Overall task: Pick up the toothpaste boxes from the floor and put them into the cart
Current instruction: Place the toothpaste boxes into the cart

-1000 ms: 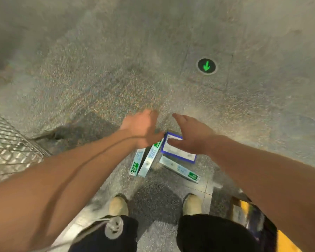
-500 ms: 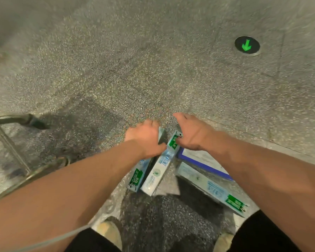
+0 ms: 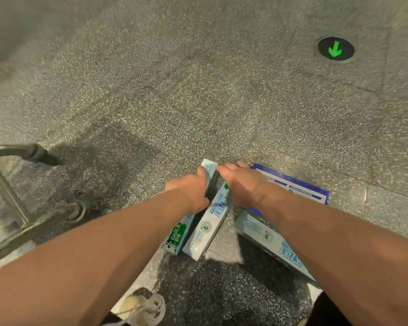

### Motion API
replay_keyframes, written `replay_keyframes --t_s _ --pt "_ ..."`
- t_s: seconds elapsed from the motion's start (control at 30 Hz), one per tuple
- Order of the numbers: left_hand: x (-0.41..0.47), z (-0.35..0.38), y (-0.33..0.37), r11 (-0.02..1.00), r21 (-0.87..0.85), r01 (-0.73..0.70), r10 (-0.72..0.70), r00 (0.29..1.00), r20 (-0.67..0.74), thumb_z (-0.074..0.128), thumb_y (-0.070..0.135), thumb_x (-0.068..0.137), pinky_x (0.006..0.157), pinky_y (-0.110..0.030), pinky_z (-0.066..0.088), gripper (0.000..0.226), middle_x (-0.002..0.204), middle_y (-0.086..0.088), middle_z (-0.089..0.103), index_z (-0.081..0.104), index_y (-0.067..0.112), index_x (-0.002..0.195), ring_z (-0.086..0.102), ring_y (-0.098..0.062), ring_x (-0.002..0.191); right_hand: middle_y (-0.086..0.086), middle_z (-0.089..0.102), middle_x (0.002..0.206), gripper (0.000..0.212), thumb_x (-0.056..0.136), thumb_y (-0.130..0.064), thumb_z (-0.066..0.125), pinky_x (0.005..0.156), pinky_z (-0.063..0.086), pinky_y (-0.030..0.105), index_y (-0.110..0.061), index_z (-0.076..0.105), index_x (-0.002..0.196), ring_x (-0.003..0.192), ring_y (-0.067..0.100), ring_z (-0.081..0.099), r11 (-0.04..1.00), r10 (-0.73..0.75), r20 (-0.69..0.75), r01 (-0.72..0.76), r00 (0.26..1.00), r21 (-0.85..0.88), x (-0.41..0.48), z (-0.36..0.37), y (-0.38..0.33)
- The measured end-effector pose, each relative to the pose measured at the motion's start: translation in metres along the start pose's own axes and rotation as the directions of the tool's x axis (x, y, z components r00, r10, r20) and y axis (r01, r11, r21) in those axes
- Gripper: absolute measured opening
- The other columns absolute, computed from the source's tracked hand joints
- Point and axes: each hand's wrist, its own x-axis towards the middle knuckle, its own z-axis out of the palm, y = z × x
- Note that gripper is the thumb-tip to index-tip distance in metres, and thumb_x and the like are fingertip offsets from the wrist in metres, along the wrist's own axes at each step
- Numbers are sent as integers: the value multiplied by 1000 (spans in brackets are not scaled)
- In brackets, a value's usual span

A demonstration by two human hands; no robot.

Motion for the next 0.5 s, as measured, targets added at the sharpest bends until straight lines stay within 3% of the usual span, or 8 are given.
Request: replay_keyframes --t_s 0.13,0.27,0.4,0.5 --pt "9 6 1 997 -76 12 -13 1000 -10 68 26 94 57 -35 48 73 97 -5 56 19 17 148 61 -22 78 0 54 137 74 88 -18 73 105 42 42 -17 35 151 127 24 40 999 -7 -72 4 997 -49 7 2 3" --pt "12 15 0 979 -202 16 -11 1000 23 68 9 91 67 -38 61 92 111 -13 56 5 22 157 64 -26 81 4 53 139 75 90 -9 66 108 42 46 -13 29 155 131 26 38 998 12 -71 -17 997 -68 7 0 3" --pt "18 16 0 960 -279 -37 46 999 25 67 0 87 57 -34 57 80 101 -9 52 19 23 147 62 -24 77 12 51 140 87 89 1 63 111 41 48 -12 14 160 132 31 40 999 4 -62 -6 998 -41 8 1 3" --pt "19 15 5 950 -301 -87 98 995 21 67 2 86 56 -35 55 66 100 -6 51 28 21 137 62 -23 76 18 29 155 105 86 7 67 113 40 47 -15 -1 163 137 36 37 999 -2 -76 -2 997 -51 9 1 6"
